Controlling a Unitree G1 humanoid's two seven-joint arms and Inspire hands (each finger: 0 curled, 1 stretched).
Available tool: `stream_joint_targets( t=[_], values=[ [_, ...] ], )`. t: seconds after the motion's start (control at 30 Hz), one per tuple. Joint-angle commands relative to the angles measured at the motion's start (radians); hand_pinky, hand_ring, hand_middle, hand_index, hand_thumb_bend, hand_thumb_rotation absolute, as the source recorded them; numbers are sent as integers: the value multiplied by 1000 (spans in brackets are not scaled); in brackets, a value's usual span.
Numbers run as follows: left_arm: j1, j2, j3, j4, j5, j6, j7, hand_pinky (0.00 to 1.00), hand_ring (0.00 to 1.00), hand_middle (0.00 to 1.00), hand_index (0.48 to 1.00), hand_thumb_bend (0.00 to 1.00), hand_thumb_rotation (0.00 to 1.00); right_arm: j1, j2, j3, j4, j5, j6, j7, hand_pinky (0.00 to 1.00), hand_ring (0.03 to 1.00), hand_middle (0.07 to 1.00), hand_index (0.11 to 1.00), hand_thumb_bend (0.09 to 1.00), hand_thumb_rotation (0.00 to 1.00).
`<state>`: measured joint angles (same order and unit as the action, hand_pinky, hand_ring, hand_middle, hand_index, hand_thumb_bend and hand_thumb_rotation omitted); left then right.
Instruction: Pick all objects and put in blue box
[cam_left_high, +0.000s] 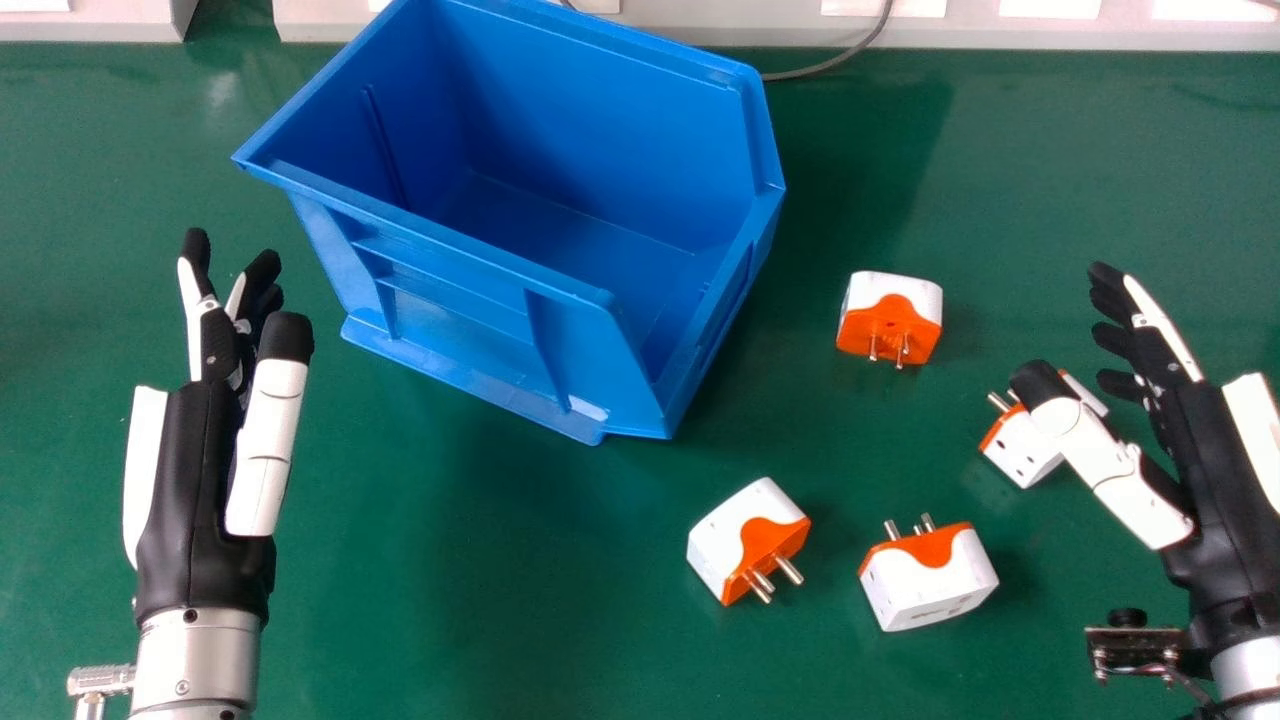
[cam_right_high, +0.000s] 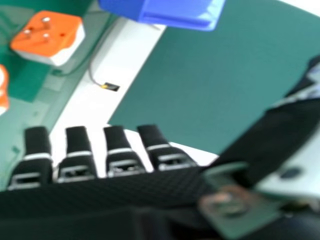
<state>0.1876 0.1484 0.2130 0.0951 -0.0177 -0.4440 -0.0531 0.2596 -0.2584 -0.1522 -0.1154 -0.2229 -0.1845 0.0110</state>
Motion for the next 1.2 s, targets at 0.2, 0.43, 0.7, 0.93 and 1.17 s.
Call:
stream_joint_targets(
  t=[0.2,0.43,0.7,0.93,1.17],
  values=[
    [13,39,5,2,16,-79,-15,830,926,937,944,704,962,19,-17,-24,-17,-13,-56,-21,848,908,927,916,580,862],
    [32,43,7,-14,17,-85,-19,824,922,938,945,699,969,34,-18,-22,-26,-71,-66,-52,843,907,925,914,585,861],
    [52,39,7,-30,9,-83,-25,832,922,940,948,707,977,46,-26,-23,-27,-168,-65,-111,831,904,925,915,629,826],
    [66,34,9,-42,8,-86,-26,834,922,941,950,706,981,69,-14,-17,-83,-250,4,-139,840,900,924,915,655,786],
    [83,28,2,-63,18,-85,-22,845,926,946,956,712,989,69,-16,-9,-160,-307,161,-98,834,897,920,918,683,739]
  ],
)
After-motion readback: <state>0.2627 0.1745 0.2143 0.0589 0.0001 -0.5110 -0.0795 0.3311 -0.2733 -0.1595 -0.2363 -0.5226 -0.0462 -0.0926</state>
